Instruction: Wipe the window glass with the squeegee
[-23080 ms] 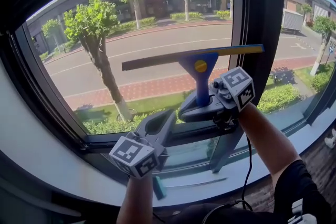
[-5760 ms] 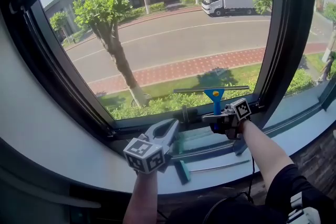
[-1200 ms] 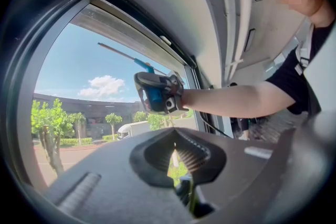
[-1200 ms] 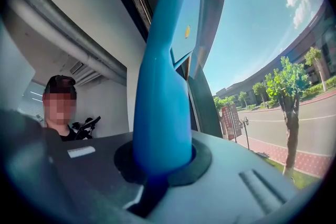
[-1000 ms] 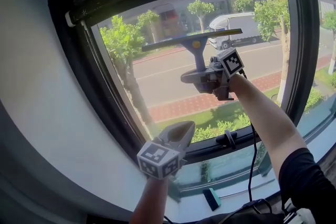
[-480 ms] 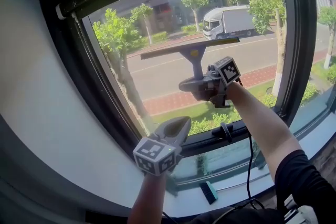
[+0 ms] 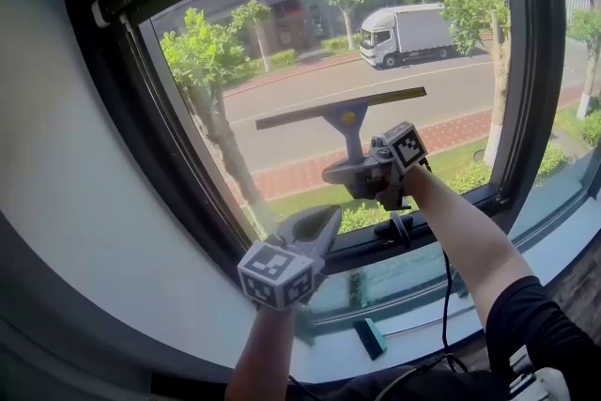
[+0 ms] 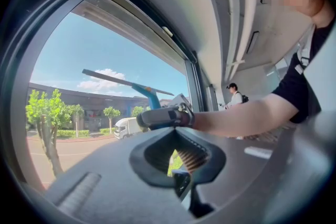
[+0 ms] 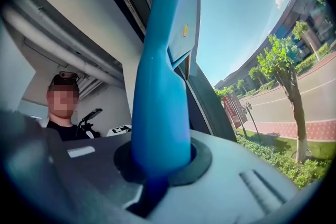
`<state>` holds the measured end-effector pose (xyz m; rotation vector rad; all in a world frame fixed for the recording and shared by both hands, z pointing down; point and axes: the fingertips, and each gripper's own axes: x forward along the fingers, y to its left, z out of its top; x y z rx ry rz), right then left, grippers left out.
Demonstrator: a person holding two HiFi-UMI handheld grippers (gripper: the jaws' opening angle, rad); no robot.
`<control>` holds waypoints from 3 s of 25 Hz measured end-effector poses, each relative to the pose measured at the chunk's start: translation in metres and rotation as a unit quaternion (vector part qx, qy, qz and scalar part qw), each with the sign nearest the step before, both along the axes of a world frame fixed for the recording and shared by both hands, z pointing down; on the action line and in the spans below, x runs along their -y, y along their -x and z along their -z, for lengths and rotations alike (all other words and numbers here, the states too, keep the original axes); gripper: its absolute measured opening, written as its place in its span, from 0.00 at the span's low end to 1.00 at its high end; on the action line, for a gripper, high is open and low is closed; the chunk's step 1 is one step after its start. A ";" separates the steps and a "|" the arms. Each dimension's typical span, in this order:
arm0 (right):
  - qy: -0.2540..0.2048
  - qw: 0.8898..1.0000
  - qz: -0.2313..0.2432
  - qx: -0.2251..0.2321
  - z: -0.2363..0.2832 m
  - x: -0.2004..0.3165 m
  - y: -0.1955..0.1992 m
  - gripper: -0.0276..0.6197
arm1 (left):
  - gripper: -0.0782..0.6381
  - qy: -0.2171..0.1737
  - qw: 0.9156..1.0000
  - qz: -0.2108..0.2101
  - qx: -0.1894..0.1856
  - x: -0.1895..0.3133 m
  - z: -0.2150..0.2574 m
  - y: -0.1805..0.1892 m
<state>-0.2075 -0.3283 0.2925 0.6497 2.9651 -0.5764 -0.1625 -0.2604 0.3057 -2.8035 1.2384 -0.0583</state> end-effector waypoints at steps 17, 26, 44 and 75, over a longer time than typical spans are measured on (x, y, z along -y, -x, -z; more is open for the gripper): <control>0.089 0.996 0.010 -0.024 -0.090 -0.018 -0.005 0.07 | 0.11 0.017 1.000 0.006 -0.003 0.005 -0.015 -0.001; 0.138 0.990 0.022 -0.019 -0.126 -0.023 -0.006 0.07 | 0.11 0.021 1.000 0.009 -0.003 0.007 -0.021 0.002; 0.268 0.962 0.041 -0.018 -0.163 -0.041 -0.003 0.08 | 0.11 0.033 0.999 0.006 -0.011 0.008 -0.034 0.001; 0.405 0.910 0.013 -0.084 -0.208 -0.045 0.007 0.07 | 0.11 0.036 0.999 0.010 -0.013 0.004 -0.037 0.008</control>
